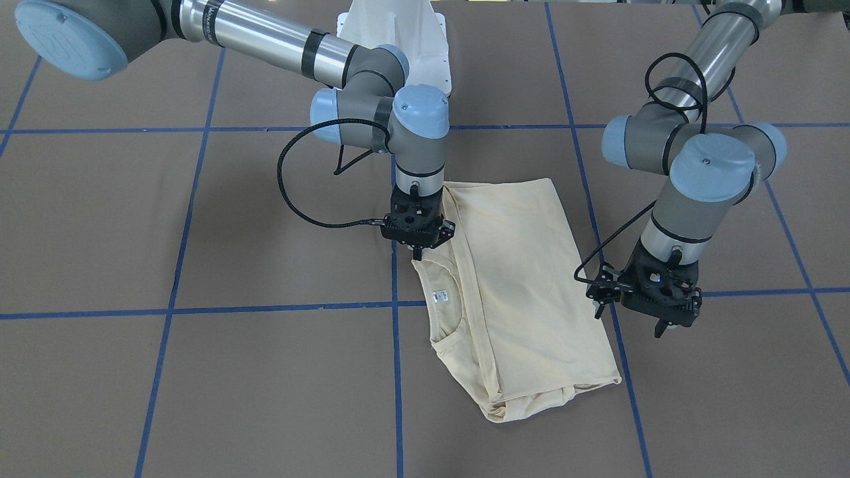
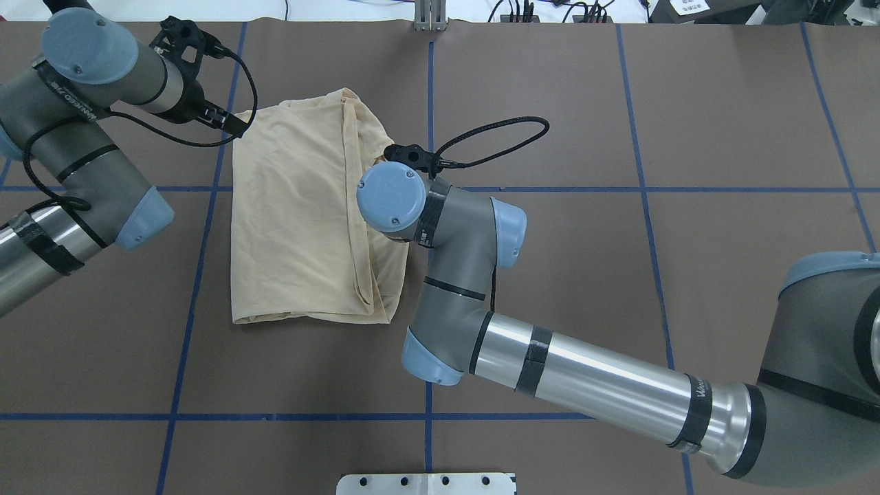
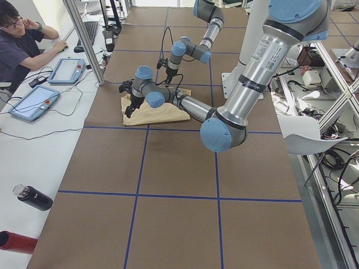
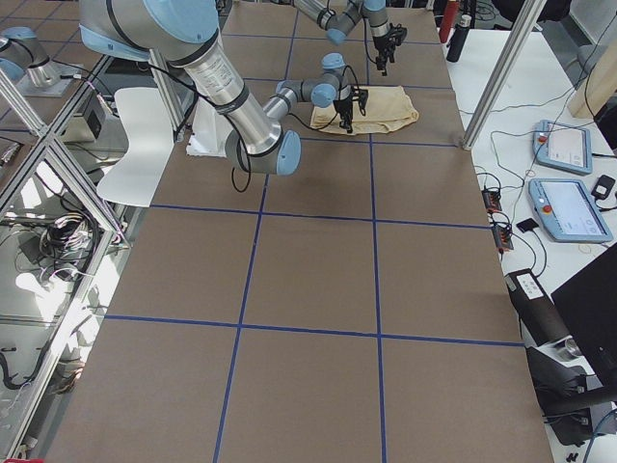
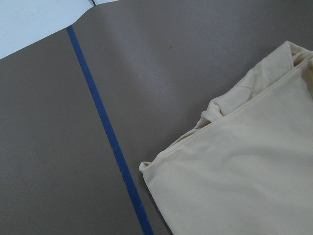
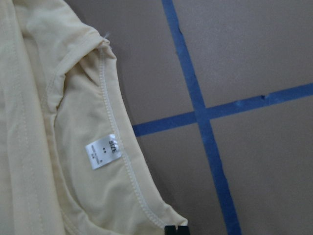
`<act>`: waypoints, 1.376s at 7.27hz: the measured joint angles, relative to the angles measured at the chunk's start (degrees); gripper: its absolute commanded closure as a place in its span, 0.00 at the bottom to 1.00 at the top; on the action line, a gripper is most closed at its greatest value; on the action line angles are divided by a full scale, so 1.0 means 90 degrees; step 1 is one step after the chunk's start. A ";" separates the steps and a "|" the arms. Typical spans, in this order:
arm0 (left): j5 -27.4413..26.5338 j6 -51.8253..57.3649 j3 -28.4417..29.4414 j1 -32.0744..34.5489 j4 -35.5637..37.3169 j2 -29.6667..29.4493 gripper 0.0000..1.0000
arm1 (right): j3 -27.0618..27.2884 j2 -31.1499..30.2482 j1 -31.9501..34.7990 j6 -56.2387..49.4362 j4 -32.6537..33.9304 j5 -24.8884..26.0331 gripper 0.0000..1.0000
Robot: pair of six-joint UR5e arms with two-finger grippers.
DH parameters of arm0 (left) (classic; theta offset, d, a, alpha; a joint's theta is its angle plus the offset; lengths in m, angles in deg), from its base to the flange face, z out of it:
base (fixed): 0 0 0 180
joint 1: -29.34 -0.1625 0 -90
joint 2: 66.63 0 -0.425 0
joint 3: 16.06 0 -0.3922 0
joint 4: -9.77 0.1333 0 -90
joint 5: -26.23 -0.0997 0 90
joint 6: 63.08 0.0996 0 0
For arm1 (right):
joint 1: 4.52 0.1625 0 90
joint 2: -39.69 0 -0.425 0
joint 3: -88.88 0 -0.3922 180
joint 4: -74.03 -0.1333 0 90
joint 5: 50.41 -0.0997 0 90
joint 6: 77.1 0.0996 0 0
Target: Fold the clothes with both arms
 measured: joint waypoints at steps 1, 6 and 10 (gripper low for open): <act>0.0000 -0.0065 0.0001 -0.0009 -0.0002 0.0000 0.00 | 0.0149 -0.0137 0.0166 -0.0060 -0.0001 -0.0241 1.00; 0.0063 -0.0265 -0.0011 -0.0035 -0.0010 0.0000 0.00 | 0.3662 -0.3241 -0.0124 -0.0052 0.0049 -0.0298 1.00; 0.0100 -0.0269 -0.0010 -0.0042 -0.0012 0.0023 0.00 | 0.4151 -0.3694 -0.0659 0.0291 0.0062 0.0200 0.00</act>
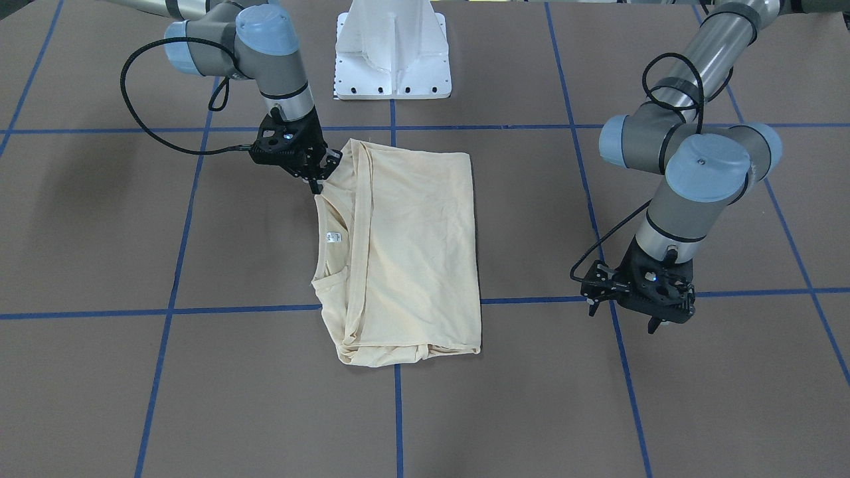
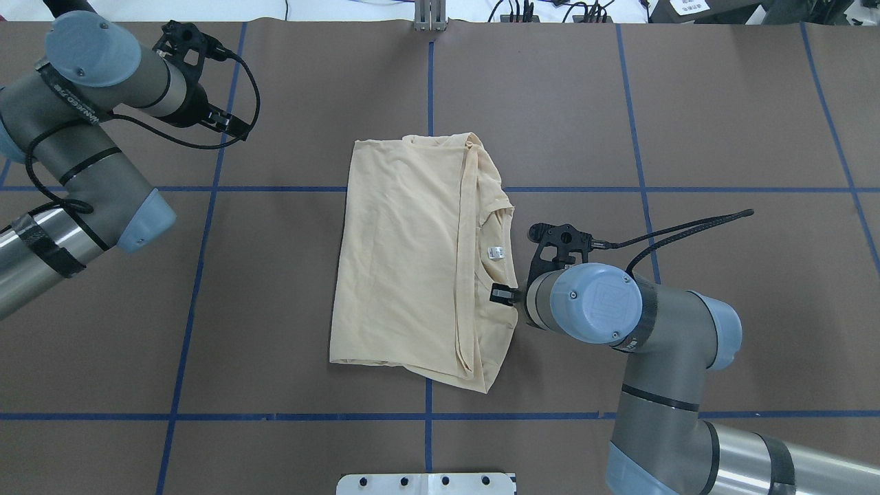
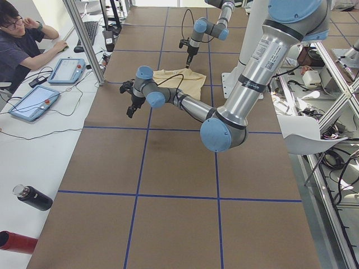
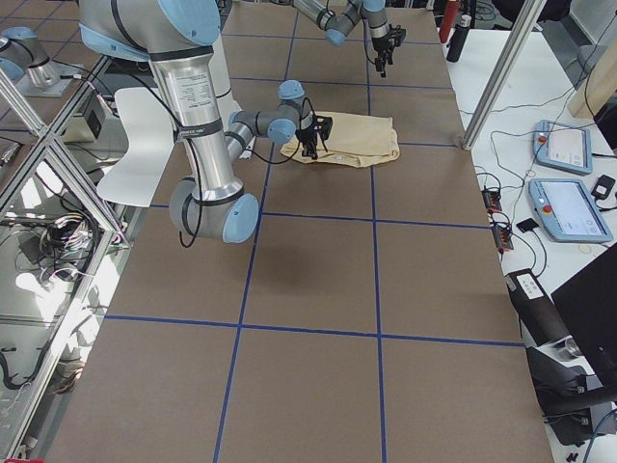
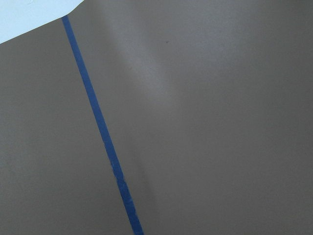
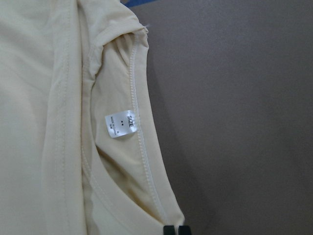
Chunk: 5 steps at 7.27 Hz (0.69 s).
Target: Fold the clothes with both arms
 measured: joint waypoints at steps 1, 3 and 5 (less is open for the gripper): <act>0.0004 0.0001 -0.0013 -0.0002 -0.0004 0.0031 0.00 | -0.0003 0.0019 -0.0002 -0.0050 0.0021 0.0003 0.00; 0.0007 -0.0002 -0.0032 -0.0003 -0.0007 0.0051 0.00 | -0.0059 0.0614 0.0009 -0.0183 0.0808 -0.0107 0.00; 0.0008 -0.0003 -0.0045 -0.0003 -0.0008 0.0058 0.00 | -0.0395 0.1514 -0.0137 -0.0217 0.1942 -0.0437 0.06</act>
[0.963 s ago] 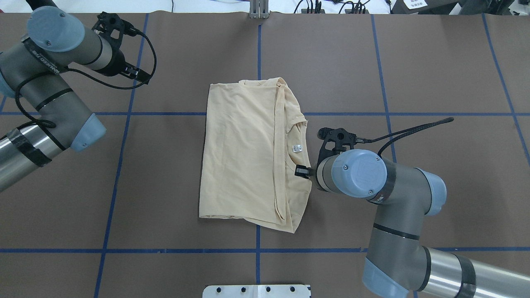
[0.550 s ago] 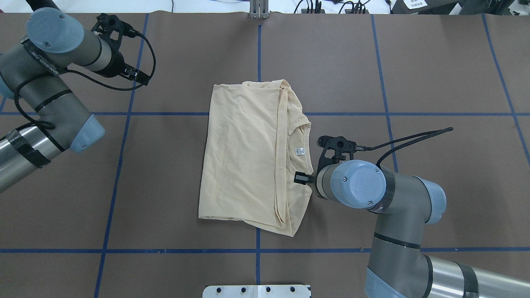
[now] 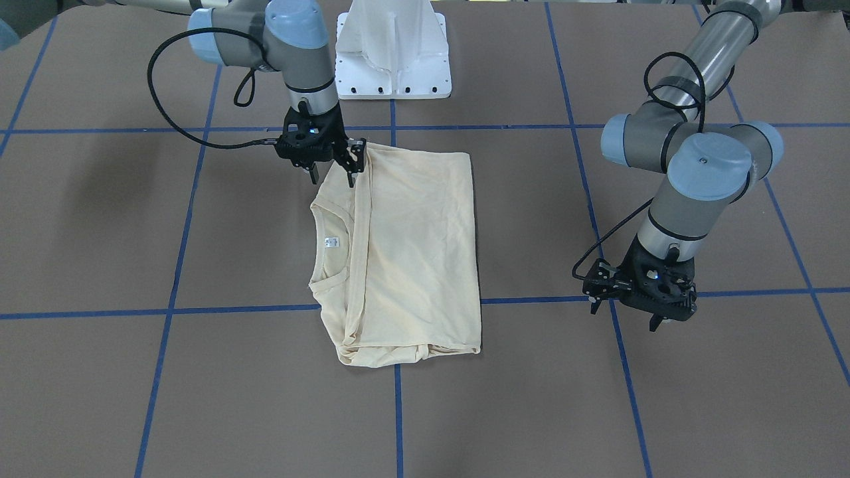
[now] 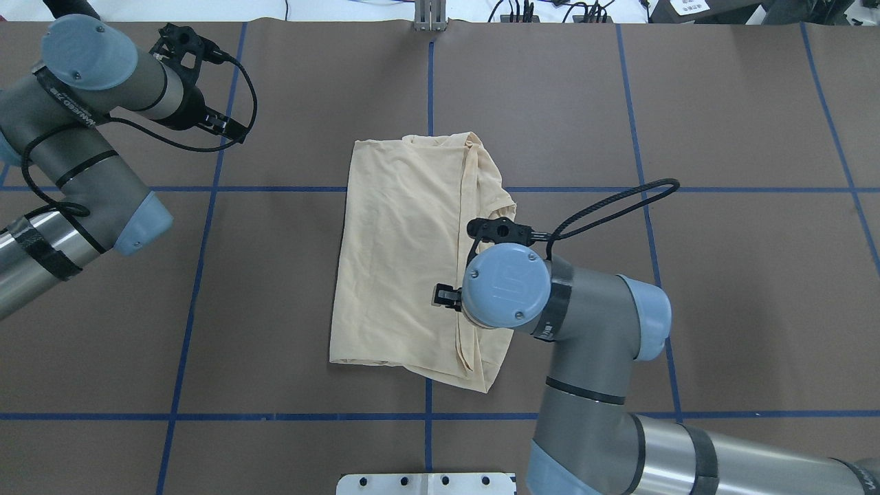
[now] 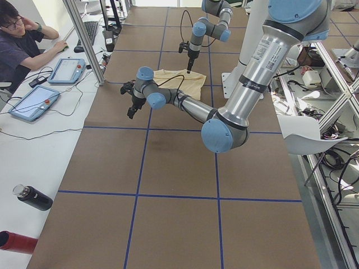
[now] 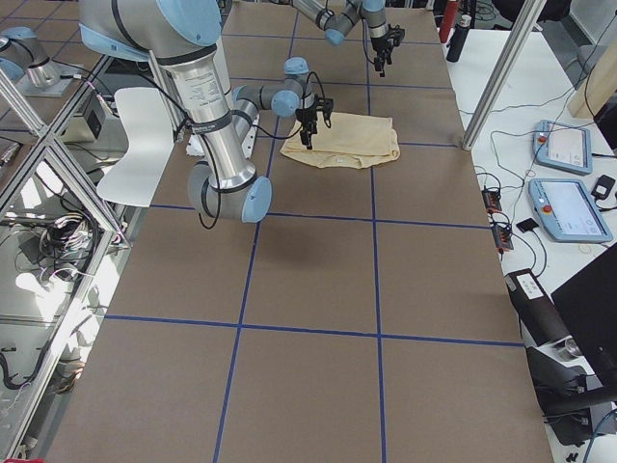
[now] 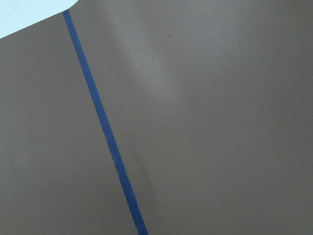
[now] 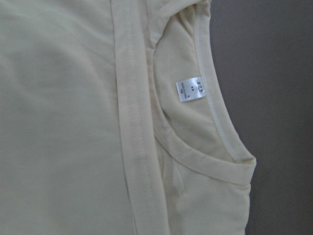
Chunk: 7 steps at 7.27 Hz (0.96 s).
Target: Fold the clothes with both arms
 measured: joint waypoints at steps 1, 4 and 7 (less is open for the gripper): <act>0.0009 -0.0009 -0.0016 0.0000 0.0002 0.0004 0.00 | -0.0175 0.0190 -0.0136 -0.0054 0.0194 -0.0074 0.30; 0.0107 -0.0072 -0.0036 0.0000 0.0001 0.0007 0.00 | -0.0301 0.0244 -0.0322 -0.1202 0.0320 -0.0194 0.49; 0.0117 -0.0078 -0.0030 0.0000 0.0000 0.0049 0.00 | -0.0349 0.0241 -0.0492 -0.1829 0.0372 -0.0247 0.64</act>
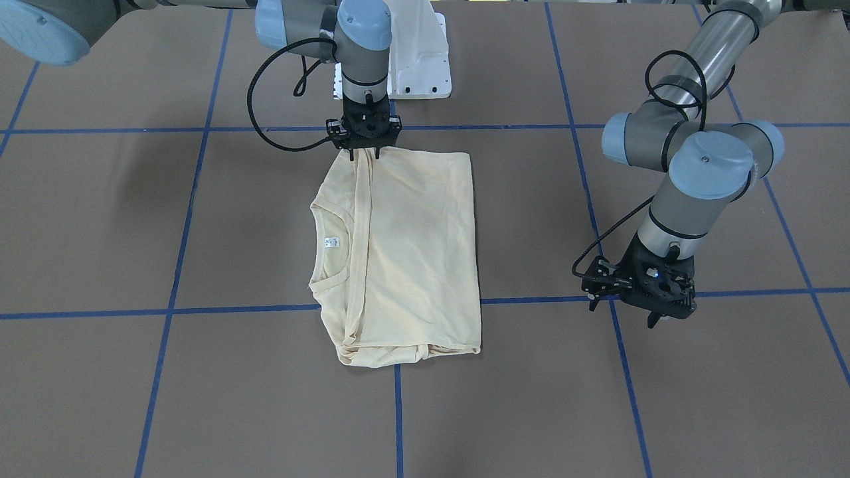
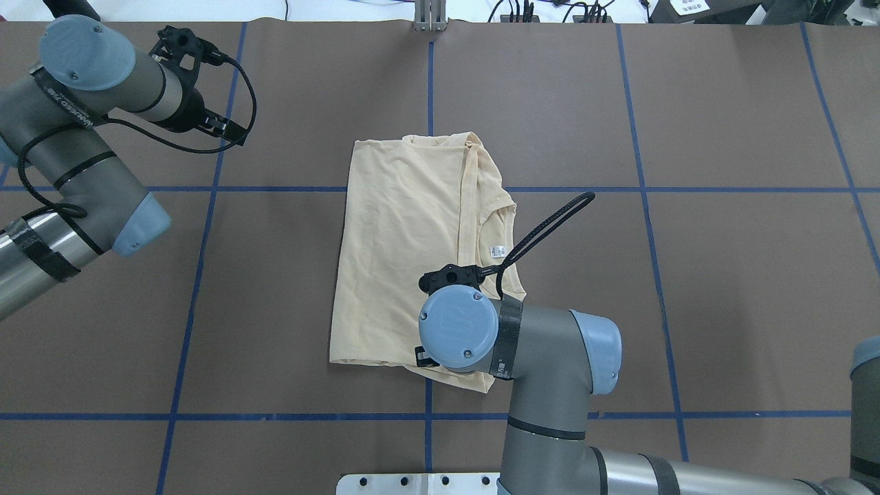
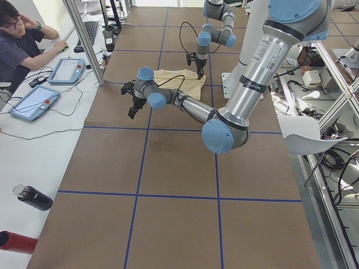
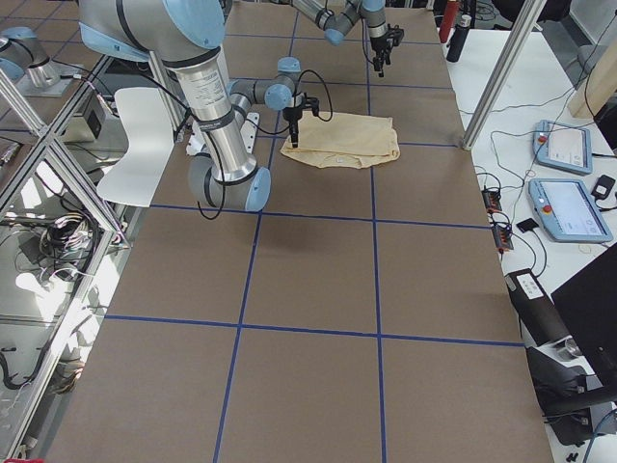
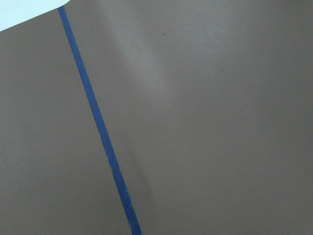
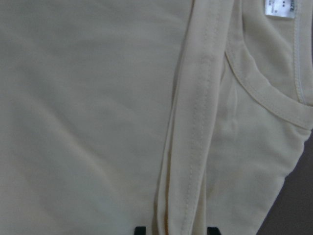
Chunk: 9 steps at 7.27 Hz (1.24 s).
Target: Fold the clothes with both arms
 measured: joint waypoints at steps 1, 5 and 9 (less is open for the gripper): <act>0.0000 0.0000 -0.0001 0.0000 0.0000 0.0021 0.00 | -0.0002 0.0019 -0.0033 -0.0103 0.0091 -0.0005 0.84; 0.0000 -0.0002 -0.0010 0.0000 0.0000 0.0046 0.00 | 0.0084 -0.0004 -0.0004 -0.0284 0.0289 -0.0003 1.00; 0.0000 -0.0018 -0.0020 0.0000 0.0000 0.0046 0.00 | 0.0801 -0.0761 -0.0087 0.0168 0.0317 0.0105 0.21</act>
